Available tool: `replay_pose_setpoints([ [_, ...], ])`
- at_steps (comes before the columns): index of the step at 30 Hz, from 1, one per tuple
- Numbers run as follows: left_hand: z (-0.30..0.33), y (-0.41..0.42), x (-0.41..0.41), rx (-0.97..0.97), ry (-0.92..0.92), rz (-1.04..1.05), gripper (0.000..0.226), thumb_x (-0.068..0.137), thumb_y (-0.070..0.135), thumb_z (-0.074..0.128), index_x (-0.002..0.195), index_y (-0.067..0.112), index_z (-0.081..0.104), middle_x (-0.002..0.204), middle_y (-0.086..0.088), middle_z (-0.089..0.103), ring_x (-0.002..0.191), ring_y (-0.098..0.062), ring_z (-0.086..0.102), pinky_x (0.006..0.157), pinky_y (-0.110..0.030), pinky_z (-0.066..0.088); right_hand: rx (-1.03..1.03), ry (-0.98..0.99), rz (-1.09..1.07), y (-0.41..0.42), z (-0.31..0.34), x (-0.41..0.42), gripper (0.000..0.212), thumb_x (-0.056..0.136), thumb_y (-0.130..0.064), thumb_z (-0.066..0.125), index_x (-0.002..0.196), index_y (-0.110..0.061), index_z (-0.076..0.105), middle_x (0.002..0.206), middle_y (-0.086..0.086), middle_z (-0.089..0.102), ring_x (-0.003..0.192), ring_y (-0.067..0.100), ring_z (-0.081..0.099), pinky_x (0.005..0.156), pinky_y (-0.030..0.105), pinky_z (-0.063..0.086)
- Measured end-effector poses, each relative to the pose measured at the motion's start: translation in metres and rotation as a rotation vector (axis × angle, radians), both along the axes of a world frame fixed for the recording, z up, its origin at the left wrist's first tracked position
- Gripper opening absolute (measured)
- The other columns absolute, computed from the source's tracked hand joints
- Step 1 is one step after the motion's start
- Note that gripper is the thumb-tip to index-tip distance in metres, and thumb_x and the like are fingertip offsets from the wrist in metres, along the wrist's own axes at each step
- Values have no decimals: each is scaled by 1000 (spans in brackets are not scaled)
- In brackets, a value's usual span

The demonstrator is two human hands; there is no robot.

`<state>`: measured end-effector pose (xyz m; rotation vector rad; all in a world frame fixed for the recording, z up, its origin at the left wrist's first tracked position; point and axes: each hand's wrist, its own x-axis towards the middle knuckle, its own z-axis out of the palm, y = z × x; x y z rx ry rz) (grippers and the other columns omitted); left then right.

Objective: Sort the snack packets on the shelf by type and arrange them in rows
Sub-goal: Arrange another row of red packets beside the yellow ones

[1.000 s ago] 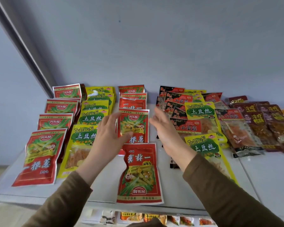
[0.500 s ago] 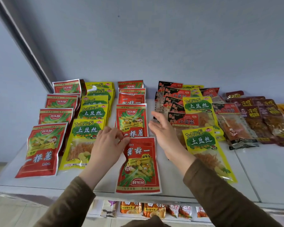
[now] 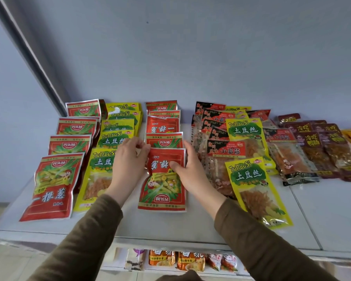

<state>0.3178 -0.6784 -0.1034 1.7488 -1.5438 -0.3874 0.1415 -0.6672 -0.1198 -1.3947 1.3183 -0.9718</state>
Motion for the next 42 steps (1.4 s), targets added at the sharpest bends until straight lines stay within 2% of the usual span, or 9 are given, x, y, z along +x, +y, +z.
replay_pose_setpoints([
  [6,-3,56,-23,-290,-460,-211,41,107,33,47,141,11,50,144,-8,54,133,-26,48,112,-41,41,-71,25,-34,-2,-5,6,59,99,-20,63,147,-39,35,137,-14,54,125,5,53,101,30,45],
  [9,-22,72,-34,-29,-615,-283,70,107,47,37,165,15,14,172,-5,12,160,-22,6,127,-34,3,-16,-54,-76,-4,-8,5,56,101,-20,61,148,-37,36,133,-15,56,117,2,57,100,31,47],
  [11,-33,69,-28,49,-668,-296,75,106,60,22,163,22,-8,171,2,-13,156,-15,-20,123,-29,-16,78,-191,-130,-4,-7,6,55,103,-19,58,151,-35,35,130,-14,57,116,5,60,104,40,51],
  [17,-43,53,-6,61,-749,-357,74,101,66,6,164,28,-5,172,4,-10,158,-18,-15,129,-42,0,128,-332,-108,-11,-5,21,47,105,-23,53,150,-36,44,134,-9,64,121,10,64,107,46,51],
  [23,-43,47,6,51,-793,-363,72,103,65,12,164,30,-2,173,1,-3,159,-22,-6,129,-51,7,72,-187,-86,-15,-10,26,46,105,-27,53,143,-48,38,112,-40,58,112,-5,60,110,45,48],
  [27,-44,47,8,64,-811,-336,73,102,67,12,162,34,-13,171,0,-15,158,-21,-16,129,-49,0,58,-193,-45,-14,-10,28,58,104,-30,55,154,-43,30,135,-17,59,126,11,59,109,47,49],
  [33,-36,49,3,36,-818,-336,76,102,65,26,161,39,-14,171,-1,-20,156,-22,-23,124,-49,-14,72,-257,-140,-37,-1,25,62,104,-46,51,158,-33,24,126,-23,51,81,-20,64,64,12,53],
  [38,-37,53,0,71,-822,-334,80,99,75,20,157,43,-24,167,0,-32,153,-24,-32,126,-50,-14,139,-290,-123,-70,10,30,62,103,-59,43,157,-32,29,146,-4,56,113,12,66,92,40,59],
  [42,-39,55,3,99,-795,-323,82,96,79,20,157,45,-23,168,1,-28,152,-23,-31,122,-48,-19,93,-257,-77,-78,10,36,57,104,-59,39,155,-37,31,117,-29,56,87,-17,60,64,12,52],
])
